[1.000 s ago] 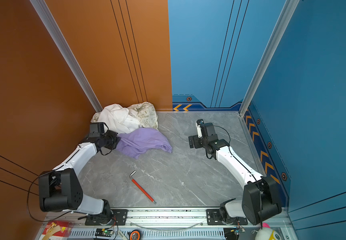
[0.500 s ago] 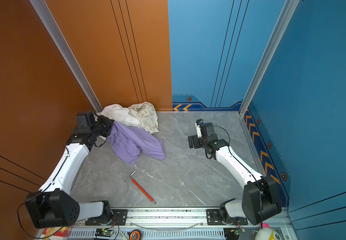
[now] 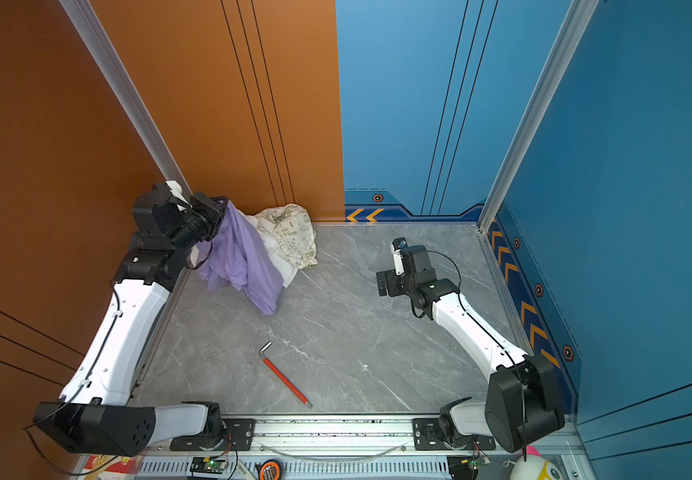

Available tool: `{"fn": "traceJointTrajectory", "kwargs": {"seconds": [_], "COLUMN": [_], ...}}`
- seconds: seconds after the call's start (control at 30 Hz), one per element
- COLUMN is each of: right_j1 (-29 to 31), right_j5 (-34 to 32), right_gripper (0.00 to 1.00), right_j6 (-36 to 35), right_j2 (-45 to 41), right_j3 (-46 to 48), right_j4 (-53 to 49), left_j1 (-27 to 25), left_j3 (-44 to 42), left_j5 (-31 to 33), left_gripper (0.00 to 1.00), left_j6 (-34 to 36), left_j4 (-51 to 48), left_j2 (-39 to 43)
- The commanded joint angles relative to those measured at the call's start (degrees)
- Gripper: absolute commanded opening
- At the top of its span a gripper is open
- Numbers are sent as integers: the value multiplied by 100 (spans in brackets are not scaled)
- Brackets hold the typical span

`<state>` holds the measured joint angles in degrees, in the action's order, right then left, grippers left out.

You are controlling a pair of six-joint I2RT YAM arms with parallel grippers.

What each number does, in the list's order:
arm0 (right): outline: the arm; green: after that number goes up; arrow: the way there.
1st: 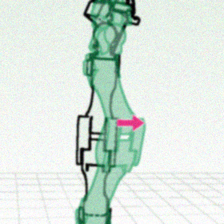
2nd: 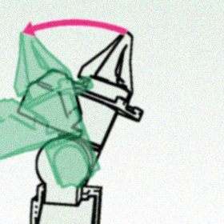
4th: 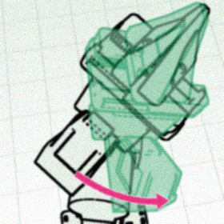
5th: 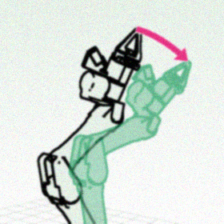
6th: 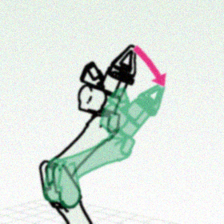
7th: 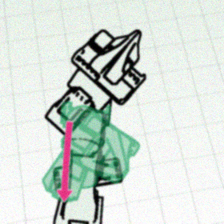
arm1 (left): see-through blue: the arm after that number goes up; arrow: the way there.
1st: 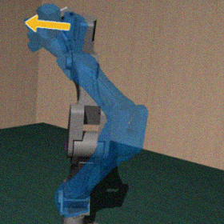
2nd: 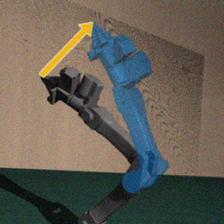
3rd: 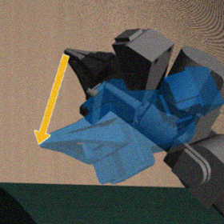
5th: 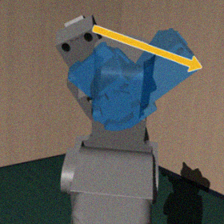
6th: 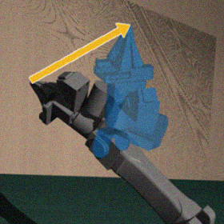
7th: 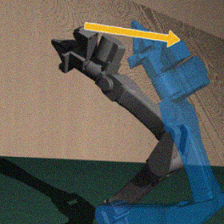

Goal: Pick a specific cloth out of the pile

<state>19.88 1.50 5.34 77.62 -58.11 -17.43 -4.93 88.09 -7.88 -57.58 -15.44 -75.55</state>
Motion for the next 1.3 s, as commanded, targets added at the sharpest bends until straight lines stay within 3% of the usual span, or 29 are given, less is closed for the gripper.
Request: {"fn": "traceJointTrajectory", "kwargs": {"seconds": [0.0,0.4,0.53,0.57,0.67,0.7,0.8,0.9,1.07,1.27], "right_j1": [-70,-1008,-1451,-1563,-1819,-1876,-1949,-1957,-1840,-1370], "right_j5": [-131,8,117,153,292,335,440,572,795,870], "right_gripper": [100,100,100,100,100,100,100,100,99,95], "right_j6": [-79,465,859,970,1195,1227,1286,1378,1613,1764], "right_j2": [-216,-651,-851,-901,-1032,-1071,-1127,-1112,-962,-491], "right_j3": [-60,57,228,283,399,427,457,452,432,178], "right_j4": [29,26,55,64,67,67,70,75,219,330], "left_j1": [-386,-2191,-2789,-2920,-3262,-3375,-3574,-3623,-3544,-3307], "left_j3": [480,887,1124,1294,2036,2329,2782,2519,1890,1038], "left_j5": [129,323,59,-140,-605,-628,-490,-258,204,643], "left_gripper": [0,0,0,8,51,60,76,91,99,99], "left_j6": [627,1095,1360,1493,2106,2371,2977,3045,3194,3218], "left_j4": [252,135,-309,-564,-1670,-2146,-2998,-3028,-3029,-3023], "left_j2": [-210,-1376,-2108,-2348,-3023,-3216,-3462,-3215,-2615,-1877]}}
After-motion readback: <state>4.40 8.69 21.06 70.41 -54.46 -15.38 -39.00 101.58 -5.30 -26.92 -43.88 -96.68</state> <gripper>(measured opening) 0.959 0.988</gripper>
